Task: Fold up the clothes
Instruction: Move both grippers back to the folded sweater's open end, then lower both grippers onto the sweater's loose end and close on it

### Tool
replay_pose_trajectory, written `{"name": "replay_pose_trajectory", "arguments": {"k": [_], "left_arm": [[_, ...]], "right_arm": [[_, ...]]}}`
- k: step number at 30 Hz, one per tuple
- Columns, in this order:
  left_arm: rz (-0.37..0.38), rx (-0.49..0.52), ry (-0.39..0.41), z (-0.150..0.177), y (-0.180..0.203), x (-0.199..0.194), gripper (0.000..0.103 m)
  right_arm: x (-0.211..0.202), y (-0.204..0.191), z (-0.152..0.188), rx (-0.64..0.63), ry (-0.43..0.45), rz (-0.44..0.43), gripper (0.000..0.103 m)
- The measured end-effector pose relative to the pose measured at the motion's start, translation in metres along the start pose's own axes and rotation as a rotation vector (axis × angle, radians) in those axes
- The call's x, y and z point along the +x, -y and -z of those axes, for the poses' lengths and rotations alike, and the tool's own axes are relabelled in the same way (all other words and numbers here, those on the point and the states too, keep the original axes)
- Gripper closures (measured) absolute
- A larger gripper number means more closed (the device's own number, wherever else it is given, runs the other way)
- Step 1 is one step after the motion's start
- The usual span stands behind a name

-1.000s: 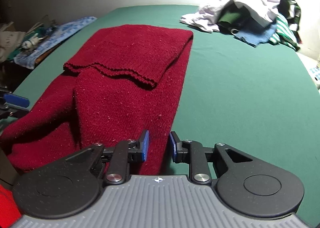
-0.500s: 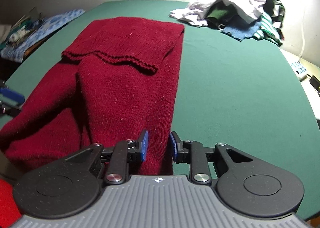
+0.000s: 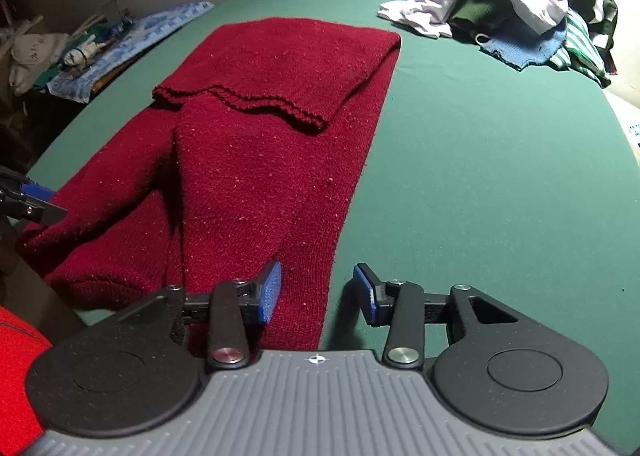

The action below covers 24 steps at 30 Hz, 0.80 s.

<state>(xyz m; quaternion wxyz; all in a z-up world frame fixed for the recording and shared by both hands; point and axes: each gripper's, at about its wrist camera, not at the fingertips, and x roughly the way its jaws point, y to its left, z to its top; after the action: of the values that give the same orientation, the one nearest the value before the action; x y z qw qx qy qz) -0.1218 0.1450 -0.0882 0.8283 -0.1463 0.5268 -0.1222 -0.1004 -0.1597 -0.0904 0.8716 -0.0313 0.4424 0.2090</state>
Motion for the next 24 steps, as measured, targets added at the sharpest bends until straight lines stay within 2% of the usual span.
{"name": "replay_pose_trajectory", "arguments": {"k": [3, 6, 7, 11, 13, 15, 18, 24], "left_arm": [[-0.016, -0.034, 0.013, 0.006, -0.001, -0.008, 0.024], [-0.027, -0.038, 0.036, 0.008, 0.002, -0.013, 0.020], [-0.027, -0.031, 0.037, 0.008, 0.003, -0.014, 0.020], [-0.065, 0.034, 0.042, 0.001, 0.016, -0.012, 0.015], [-0.089, 0.054, 0.031, -0.004, 0.020, -0.009, 0.014], [-0.115, 0.085, 0.024, -0.008, 0.025, -0.008, 0.013], [-0.147, 0.128, 0.007, -0.013, 0.032, -0.004, 0.008], [-0.136, 0.189, -0.010, -0.021, 0.039, -0.004, 0.007]], "right_arm": [[0.000, 0.003, -0.001, -0.015, 0.010, -0.013, 0.052], [0.003, 0.003, -0.004, -0.052, 0.002, 0.025, 0.033], [0.004, 0.004, -0.005, -0.048, -0.004, 0.029, 0.032], [0.003, 0.013, -0.011, 0.006, -0.037, -0.015, 0.035], [0.001, 0.009, -0.011, 0.005, -0.040, -0.022, 0.046], [-0.001, 0.004, -0.010, 0.001, -0.037, -0.024, 0.049], [-0.006, -0.001, -0.007, 0.009, -0.023, -0.032, 0.048], [-0.014, -0.007, -0.005, 0.058, -0.015, -0.022, 0.047]]}}
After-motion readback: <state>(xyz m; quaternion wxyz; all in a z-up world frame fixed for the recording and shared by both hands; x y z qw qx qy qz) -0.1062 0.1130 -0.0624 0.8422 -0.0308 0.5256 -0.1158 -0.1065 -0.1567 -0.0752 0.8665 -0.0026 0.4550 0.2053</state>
